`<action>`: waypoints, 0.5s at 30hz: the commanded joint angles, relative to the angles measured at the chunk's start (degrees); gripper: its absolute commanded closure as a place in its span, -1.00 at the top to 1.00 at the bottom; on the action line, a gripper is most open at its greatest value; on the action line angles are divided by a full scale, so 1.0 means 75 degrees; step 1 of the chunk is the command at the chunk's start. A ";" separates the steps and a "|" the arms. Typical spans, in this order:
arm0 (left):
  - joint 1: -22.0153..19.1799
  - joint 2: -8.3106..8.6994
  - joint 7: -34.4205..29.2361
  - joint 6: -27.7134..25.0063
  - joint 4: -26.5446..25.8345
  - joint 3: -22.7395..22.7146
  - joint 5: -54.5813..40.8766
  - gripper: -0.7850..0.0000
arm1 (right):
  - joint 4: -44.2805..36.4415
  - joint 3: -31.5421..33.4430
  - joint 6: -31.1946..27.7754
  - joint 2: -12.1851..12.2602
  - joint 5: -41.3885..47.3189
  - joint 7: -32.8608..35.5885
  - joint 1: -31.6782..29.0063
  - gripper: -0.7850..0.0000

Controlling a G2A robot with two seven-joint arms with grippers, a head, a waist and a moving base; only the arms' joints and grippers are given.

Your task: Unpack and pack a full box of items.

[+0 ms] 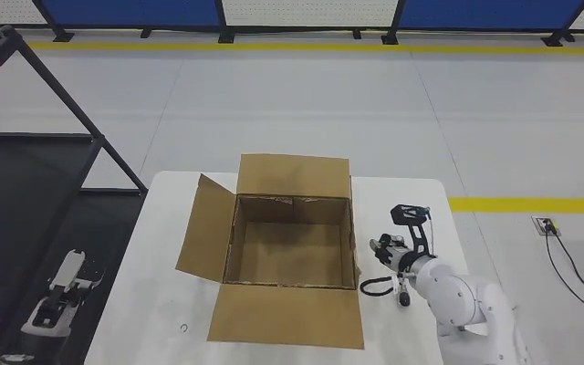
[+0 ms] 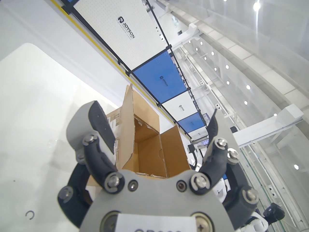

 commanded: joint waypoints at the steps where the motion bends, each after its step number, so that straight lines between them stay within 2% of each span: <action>1: 0.0037 -0.0004 -0.0027 -0.0026 0.0043 -0.0165 -0.0090 1.00 | 0.0485 -0.0072 -0.0200 0.0001 0.0256 -0.0060 0.0265 -0.58; 9: 0.0159 -0.0027 -0.0079 -0.0091 0.0042 -0.0398 -0.0220 1.00 | 0.1719 -0.0283 -0.0863 0.0031 0.0892 -0.0322 0.0952 -0.78; 15: 0.0189 -0.0044 -0.0066 -0.0082 0.0031 -0.0456 -0.0236 1.00 | 0.2168 -0.0446 -0.1203 0.0066 0.1132 -0.0348 0.1265 -0.76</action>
